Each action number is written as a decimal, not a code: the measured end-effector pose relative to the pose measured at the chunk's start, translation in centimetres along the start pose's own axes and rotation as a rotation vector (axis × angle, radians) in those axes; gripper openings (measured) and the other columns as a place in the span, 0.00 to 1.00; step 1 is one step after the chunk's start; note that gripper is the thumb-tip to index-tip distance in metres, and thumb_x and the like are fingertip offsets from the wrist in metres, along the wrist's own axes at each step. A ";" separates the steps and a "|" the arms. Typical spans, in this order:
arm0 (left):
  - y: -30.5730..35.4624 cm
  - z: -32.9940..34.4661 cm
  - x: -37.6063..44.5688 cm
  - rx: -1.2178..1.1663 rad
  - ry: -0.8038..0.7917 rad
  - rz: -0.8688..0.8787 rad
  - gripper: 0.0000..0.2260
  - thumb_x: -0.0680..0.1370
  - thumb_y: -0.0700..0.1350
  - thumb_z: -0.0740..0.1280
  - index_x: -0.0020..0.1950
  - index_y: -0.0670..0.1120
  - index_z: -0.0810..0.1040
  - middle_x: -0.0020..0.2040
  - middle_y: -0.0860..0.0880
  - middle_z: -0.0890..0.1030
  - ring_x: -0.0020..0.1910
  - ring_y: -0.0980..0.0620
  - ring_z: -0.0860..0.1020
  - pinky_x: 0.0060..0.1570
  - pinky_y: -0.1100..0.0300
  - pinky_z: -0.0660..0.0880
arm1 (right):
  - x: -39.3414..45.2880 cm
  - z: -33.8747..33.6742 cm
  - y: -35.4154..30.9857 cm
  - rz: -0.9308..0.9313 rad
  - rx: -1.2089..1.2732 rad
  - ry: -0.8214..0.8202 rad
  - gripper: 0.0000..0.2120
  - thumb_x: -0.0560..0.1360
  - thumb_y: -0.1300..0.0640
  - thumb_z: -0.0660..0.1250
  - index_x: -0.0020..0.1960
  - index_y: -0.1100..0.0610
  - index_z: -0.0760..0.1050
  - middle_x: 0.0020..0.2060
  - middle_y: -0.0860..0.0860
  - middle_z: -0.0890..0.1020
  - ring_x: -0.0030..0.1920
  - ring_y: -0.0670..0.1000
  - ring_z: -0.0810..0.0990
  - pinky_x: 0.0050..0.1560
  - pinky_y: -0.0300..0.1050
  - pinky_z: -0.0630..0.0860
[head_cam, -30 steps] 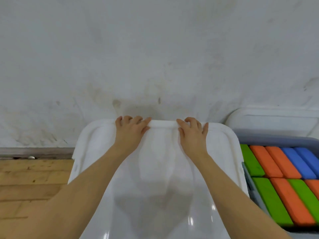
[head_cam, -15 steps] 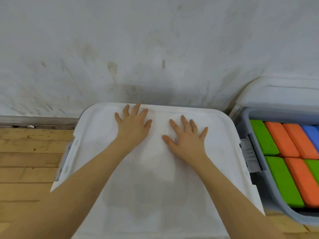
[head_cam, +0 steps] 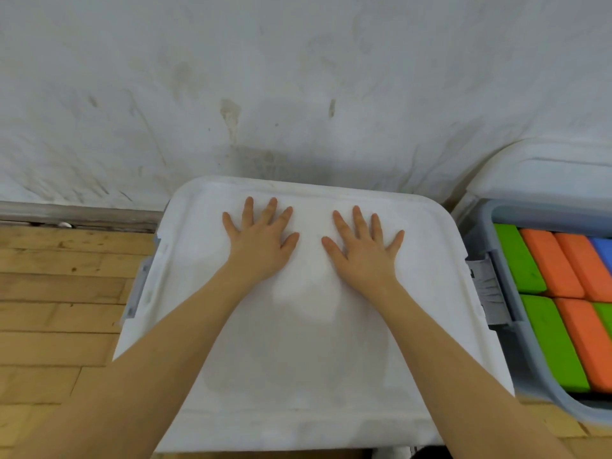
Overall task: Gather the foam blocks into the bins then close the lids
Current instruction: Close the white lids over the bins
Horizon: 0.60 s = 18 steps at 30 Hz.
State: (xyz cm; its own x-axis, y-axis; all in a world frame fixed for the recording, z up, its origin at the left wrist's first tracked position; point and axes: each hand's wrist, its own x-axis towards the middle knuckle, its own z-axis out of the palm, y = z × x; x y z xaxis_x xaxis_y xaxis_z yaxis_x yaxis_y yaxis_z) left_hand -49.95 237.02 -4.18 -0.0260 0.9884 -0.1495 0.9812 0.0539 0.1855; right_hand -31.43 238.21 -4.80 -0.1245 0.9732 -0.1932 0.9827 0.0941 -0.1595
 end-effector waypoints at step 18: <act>-15.1 -2.0 -12.1 -0.451 -0.042 -0.421 0.40 0.74 0.67 0.58 0.77 0.47 0.50 0.73 0.43 0.63 0.69 0.41 0.66 0.64 0.46 0.63 | -6.2 3.0 -16.8 -0.317 0.007 0.004 0.26 0.80 0.40 0.48 0.76 0.41 0.48 0.77 0.46 0.48 0.77 0.56 0.43 0.73 0.56 0.40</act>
State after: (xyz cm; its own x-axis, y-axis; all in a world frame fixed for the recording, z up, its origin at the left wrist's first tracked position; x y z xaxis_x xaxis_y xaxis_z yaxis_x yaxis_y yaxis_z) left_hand -64.87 224.49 -3.20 -0.3768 0.8634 -0.3354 0.7103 0.5018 0.4937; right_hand -47.57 229.94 -3.84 -0.4235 0.8967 -0.1289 0.8943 0.3910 -0.2177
